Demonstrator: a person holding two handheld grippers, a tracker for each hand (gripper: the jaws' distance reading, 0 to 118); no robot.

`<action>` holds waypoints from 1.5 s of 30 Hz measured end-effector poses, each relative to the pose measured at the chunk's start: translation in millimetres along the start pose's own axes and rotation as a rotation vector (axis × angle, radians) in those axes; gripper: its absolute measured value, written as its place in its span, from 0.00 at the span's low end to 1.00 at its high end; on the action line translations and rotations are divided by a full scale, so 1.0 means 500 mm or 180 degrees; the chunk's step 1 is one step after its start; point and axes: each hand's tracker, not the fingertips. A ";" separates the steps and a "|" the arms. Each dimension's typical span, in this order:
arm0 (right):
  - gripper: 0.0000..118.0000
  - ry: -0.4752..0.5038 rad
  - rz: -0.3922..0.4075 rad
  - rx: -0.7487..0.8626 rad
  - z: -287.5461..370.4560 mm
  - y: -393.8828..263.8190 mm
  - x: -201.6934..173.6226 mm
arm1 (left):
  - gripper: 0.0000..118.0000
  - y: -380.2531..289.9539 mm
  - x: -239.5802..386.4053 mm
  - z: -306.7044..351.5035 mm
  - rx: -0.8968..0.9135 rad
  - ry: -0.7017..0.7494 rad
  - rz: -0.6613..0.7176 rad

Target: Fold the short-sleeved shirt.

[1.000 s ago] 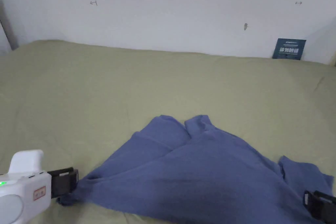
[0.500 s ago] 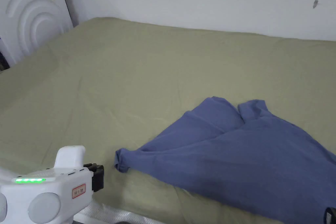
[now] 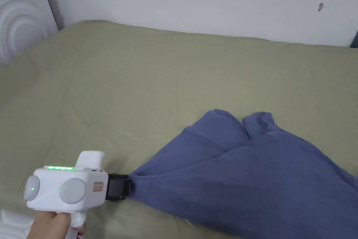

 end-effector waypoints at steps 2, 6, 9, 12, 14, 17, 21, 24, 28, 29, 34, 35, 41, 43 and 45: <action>0.00 -0.0025 -0.0013 -0.0071 -0.011 -0.002 0.005 | 0.53 0.003 0.011 -0.003 0.0026 -0.0055 0.0000; 0.00 -0.0022 -0.0053 -0.0146 -0.037 0.011 0.022 | 0.06 -0.003 0.032 -0.014 -0.0014 -0.0170 0.0067; 0.00 -0.0031 -0.0128 -0.0163 -0.067 0.043 0.048 | 0.06 -0.009 0.047 -0.007 0.0019 -0.0089 -0.0029; 0.00 -0.0065 -0.0131 -0.0137 -0.129 0.092 0.086 | 0.06 -0.013 0.053 -0.001 0.0015 -0.0109 -0.0012; 0.00 -0.0082 -0.0089 -0.0144 -0.194 0.138 0.121 | 0.06 -0.014 0.055 0.006 0.0014 -0.0129 -0.0015; 0.00 -0.0170 0.0084 -0.0165 -0.308 0.220 0.173 | 0.06 -0.015 0.057 0.007 0.0016 -0.0133 -0.0010; 0.00 -0.0126 0.0319 -0.0354 -0.457 0.317 0.224 | 0.06 -0.009 0.061 0.012 -0.0013 -0.0136 0.0022; 0.04 -0.0064 0.0390 -0.0563 -0.552 0.373 0.250 | 0.06 -0.008 0.069 0.013 -0.0034 -0.0132 0.0027; 0.95 -0.0020 0.0386 -0.0944 -0.646 0.392 0.262 | 0.06 -0.002 0.067 0.010 -0.0056 -0.0136 0.0066; 0.86 0.0033 0.0454 -0.0868 -0.665 0.389 0.260 | 0.06 0.001 0.065 0.010 -0.0062 -0.0138 0.0073; 0.84 -0.0106 0.0783 -0.1188 -0.720 0.374 0.235 | 0.06 0.010 0.065 0.006 -0.0093 -0.0143 0.0071; 0.83 -0.0067 0.0732 -0.1198 -0.724 0.369 0.237 | 0.06 0.010 0.067 0.006 -0.0100 -0.0139 0.0064; 0.36 0.0156 0.0562 -0.1050 -0.666 0.389 0.246 | 0.06 0.006 0.050 -0.005 -0.0102 -0.0119 0.0014; 0.00 0.0070 0.0613 -0.0934 -0.607 0.391 0.245 | 0.06 0.007 0.042 -0.008 -0.0111 -0.0121 0.0021; 0.00 0.0098 0.0652 -0.0819 -0.564 0.409 0.240 | 0.06 0.008 0.041 -0.002 -0.0104 -0.0115 0.0029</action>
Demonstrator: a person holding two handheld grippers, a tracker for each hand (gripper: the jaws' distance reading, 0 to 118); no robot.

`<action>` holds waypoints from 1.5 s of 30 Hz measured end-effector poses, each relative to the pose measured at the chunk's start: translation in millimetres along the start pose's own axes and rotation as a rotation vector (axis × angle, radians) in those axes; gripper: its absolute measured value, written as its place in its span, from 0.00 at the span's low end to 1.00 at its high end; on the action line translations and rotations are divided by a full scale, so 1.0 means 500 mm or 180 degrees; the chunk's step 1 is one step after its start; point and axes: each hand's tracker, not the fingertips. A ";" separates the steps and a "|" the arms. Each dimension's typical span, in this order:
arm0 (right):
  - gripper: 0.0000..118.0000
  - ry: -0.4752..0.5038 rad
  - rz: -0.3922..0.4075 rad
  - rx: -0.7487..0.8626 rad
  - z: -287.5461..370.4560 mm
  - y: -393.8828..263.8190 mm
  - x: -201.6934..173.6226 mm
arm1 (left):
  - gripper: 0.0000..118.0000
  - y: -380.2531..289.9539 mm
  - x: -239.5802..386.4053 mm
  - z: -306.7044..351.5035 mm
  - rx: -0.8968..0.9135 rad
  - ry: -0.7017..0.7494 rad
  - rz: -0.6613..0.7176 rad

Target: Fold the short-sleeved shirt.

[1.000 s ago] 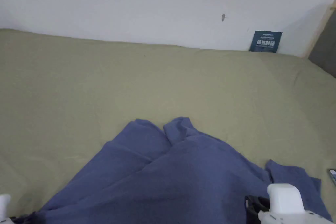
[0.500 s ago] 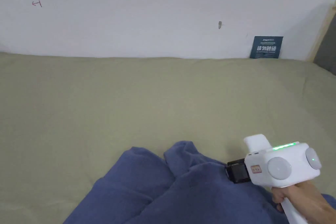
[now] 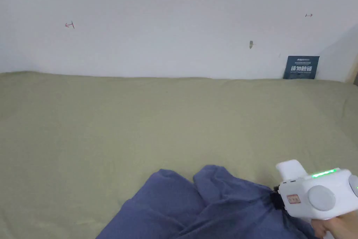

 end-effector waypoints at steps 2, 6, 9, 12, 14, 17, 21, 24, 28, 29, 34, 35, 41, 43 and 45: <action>0.00 -0.0048 0.0039 0.0223 0.070 0.003 0.002 | 0.06 0.003 0.002 0.017 0.0028 0.0009 -0.0010; 0.00 -0.0078 0.0082 0.0596 0.231 0.026 0.011 | 0.06 0.033 0.014 0.098 0.0355 -0.0132 0.0017; 0.00 -0.0152 0.0037 0.0976 0.378 0.035 -0.006 | 0.06 0.074 0.033 0.166 0.0670 -0.0175 -0.0038; 0.00 -0.0229 -0.0067 0.1274 0.499 0.050 0.024 | 0.06 0.131 0.058 0.241 0.0940 -0.0258 -0.0078; 0.00 -0.0349 -0.0091 0.1462 0.573 0.060 0.033 | 0.06 0.175 0.076 0.289 0.1131 -0.0253 -0.0154; 0.00 -0.0470 -0.0211 0.1726 0.670 0.077 0.069 | 0.06 0.247 0.113 0.374 0.1409 -0.0238 -0.0235; 0.00 -0.0614 -0.0416 0.2025 0.776 0.106 0.108 | 0.06 0.358 0.157 0.481 0.1666 -0.0257 -0.0222; 0.00 -0.0685 -0.0598 0.2245 0.832 0.129 0.132 | 0.05 0.428 0.190 0.544 0.1779 -0.0162 -0.0267; 0.00 -0.0699 -0.0681 0.2317 0.871 0.166 0.146 | 0.05 0.499 0.221 0.598 0.1847 -0.0050 -0.0307; 0.00 -0.0722 -0.0702 0.2361 0.876 0.176 0.147 | 0.05 0.513 0.227 0.607 0.1873 -0.0005 -0.0353; 0.00 -0.0760 -0.0765 0.2403 0.876 0.226 0.142 | 0.05 0.567 0.242 0.637 0.1936 0.0153 -0.0355; 0.00 -0.0769 -0.0783 0.2414 0.872 0.237 0.149 | 0.05 0.578 0.242 0.640 0.1941 0.0165 -0.0356; 0.00 -0.0794 -0.0783 0.2400 0.844 0.316 0.165 | 0.01 0.656 0.233 0.638 0.1933 0.0219 -0.0424; 0.00 -0.0695 -0.0789 0.2410 0.823 0.322 0.165 | 0.00 0.653 0.239 0.599 0.1824 0.0017 -0.0425; 0.00 -0.0679 -0.0685 0.2291 0.786 0.324 0.160 | 0.00 0.643 0.253 0.538 0.1633 0.0196 -0.0689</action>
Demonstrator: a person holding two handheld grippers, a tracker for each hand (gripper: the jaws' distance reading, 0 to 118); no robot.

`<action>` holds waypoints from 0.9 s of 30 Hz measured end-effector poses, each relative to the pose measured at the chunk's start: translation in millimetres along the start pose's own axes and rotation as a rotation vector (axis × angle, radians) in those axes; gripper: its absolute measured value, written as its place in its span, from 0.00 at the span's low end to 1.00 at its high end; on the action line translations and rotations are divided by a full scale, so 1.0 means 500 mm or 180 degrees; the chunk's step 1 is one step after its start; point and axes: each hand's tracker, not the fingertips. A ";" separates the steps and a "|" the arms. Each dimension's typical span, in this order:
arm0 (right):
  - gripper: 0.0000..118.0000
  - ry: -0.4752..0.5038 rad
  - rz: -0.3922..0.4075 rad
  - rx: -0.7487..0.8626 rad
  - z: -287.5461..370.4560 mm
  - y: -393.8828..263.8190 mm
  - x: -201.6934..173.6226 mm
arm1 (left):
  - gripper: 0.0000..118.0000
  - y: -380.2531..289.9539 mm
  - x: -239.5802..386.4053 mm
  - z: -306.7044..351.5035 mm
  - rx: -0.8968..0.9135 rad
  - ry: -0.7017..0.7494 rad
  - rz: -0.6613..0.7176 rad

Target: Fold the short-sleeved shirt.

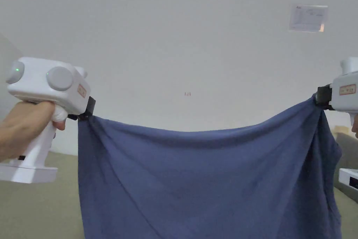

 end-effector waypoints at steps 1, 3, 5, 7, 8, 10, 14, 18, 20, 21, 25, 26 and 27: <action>0.00 0.0018 0.0067 -0.0024 -0.010 -0.011 -0.004 | 0.00 -0.012 0.009 -0.015 -0.0024 0.0024 0.0034; 0.00 0.0011 0.0082 -0.0108 -0.035 -0.033 -0.007 | 0.00 -0.025 0.016 -0.055 -0.0112 -0.0130 0.0225; 0.00 -0.0050 0.0130 -0.0152 -0.061 -0.036 -0.006 | 0.00 -0.012 0.024 -0.078 -0.0045 0.0027 0.0174; 0.00 -0.0062 0.0118 -0.0132 -0.084 -0.021 0.000 | 0.00 0.014 0.025 -0.096 -0.0030 0.0101 0.0185; 0.00 -0.0064 0.0097 -0.0148 -0.103 -0.006 0.005 | 0.00 0.035 0.022 -0.104 -0.0011 0.0132 0.0201; 0.00 -0.0152 0.0122 -0.0125 -0.126 0.024 0.009 | 0.00 0.076 0.027 -0.114 0.0082 0.0283 0.0134; 0.00 -0.0230 0.0188 -0.0034 -0.172 0.093 0.014 | 0.00 0.160 0.028 -0.121 0.0195 0.0394 0.0136; 0.00 -0.0332 0.0213 0.0103 -0.209 0.170 0.014 | 0.00 0.243 0.029 -0.131 0.0349 0.0552 0.0062; 0.00 -0.0338 0.0191 0.0169 -0.228 0.200 0.013 | 0.00 0.278 0.025 -0.137 0.0424 0.0594 0.0062; 0.00 -0.0349 0.0187 0.0188 -0.239 0.213 0.011 | 0.00 0.297 0.026 -0.143 0.0446 0.0634 0.0038; 0.00 -0.0371 0.0166 0.0316 -0.285 0.242 -0.003 | 0.00 0.348 0.026 -0.175 0.0569 0.0782 0.0033; 0.00 -0.0377 0.0148 0.0313 -0.300 0.243 -0.005 | 0.00 0.353 0.024 -0.187 0.0583 0.0771 0.0047; 0.00 -0.0384 0.0080 0.0317 -0.317 0.241 -0.006 | 0.00 0.357 0.023 -0.201 0.0594 0.0788 0.0051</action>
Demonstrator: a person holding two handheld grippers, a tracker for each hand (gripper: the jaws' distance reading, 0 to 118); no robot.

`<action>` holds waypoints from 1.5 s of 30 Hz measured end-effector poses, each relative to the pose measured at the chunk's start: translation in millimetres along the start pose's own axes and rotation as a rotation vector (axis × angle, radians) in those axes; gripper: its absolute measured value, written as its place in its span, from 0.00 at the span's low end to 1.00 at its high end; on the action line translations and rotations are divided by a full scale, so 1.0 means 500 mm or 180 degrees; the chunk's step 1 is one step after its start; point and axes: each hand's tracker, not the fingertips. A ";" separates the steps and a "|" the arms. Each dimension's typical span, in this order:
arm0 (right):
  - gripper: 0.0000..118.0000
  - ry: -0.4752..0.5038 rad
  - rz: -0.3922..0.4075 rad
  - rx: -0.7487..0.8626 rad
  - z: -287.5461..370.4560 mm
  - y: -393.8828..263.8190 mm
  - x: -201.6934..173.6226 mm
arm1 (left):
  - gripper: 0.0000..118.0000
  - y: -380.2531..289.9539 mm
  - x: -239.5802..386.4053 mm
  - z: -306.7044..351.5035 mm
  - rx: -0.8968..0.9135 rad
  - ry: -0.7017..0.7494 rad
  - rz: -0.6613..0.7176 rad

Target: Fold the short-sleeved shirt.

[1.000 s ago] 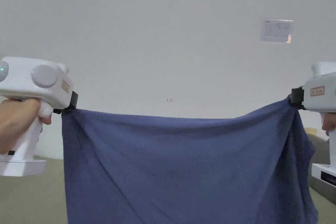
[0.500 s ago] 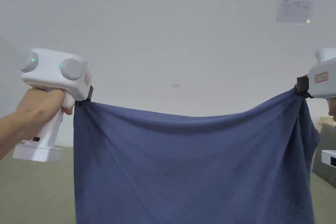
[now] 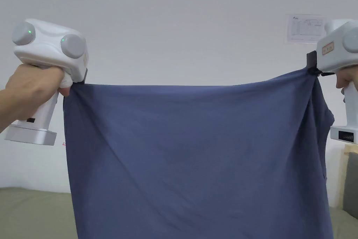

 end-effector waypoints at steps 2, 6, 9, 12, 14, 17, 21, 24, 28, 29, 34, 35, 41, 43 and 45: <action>0.00 0.0013 -0.0055 -0.0006 -0.030 -0.016 -0.006 | 0.00 -0.004 0.009 -0.030 -0.0005 0.0038 -0.0004; 0.00 0.0025 -0.0124 -0.0093 -0.094 -0.077 -0.022 | 0.00 -0.056 0.034 -0.096 -0.0021 0.0062 -0.0005; 0.00 0.0047 -0.0043 -0.0276 -0.132 -0.151 -0.031 | 0.00 -0.119 0.058 -0.149 -0.0097 0.0069 -0.0045; 0.00 0.0016 0.0011 -0.0521 -0.167 -0.248 -0.033 | 0.00 -0.199 0.082 -0.203 -0.0291 0.0003 -0.0087; 0.00 0.0040 0.0051 -0.0744 -0.177 -0.317 -0.032 | 0.00 -0.258 0.093 -0.228 -0.0445 -0.0068 -0.0023; 0.00 0.0080 0.0088 -0.0938 -0.173 -0.430 -0.029 | 0.00 -0.361 0.114 -0.247 -0.0626 -0.0123 -0.0155; 0.00 0.0090 0.0027 -0.1209 -0.127 -0.573 -0.013 | 0.00 -0.498 0.122 -0.226 -0.0814 -0.0275 -0.0245; 0.00 0.0130 -0.0007 -0.1346 -0.060 -0.652 0.002 | 0.00 -0.588 0.105 -0.190 -0.0954 -0.0347 -0.0177; 0.00 0.0222 -0.0125 -0.1381 0.075 -0.737 0.029 | 0.00 -0.701 0.072 -0.106 -0.1183 -0.0427 -0.0111; 0.00 0.0253 -0.0131 -0.1444 0.108 -0.755 0.033 | 0.00 -0.725 0.065 -0.077 -0.1149 -0.0442 -0.0081; 0.00 0.0338 -0.0282 -0.1662 0.296 -0.852 0.057 | 0.00 -0.840 0.026 0.081 -0.1236 -0.0500 -0.0085; 0.00 0.0357 -0.0271 -0.1655 0.324 -0.869 0.069 | 0.00 -0.858 0.014 0.112 -0.1260 -0.0520 -0.0072; 0.00 0.0457 -0.0241 -0.1707 0.514 -0.940 0.113 | 0.00 -0.975 -0.040 0.301 -0.1369 -0.0525 -0.0153; 0.00 0.0481 -0.0308 -0.1759 0.571 -0.959 0.128 | 0.00 -1.007 -0.060 0.357 -0.1390 -0.0552 -0.0085; 0.00 0.0486 -0.0323 -0.1773 0.619 -0.980 0.137 | 0.00 -1.033 -0.077 0.401 -0.1388 -0.0586 -0.0009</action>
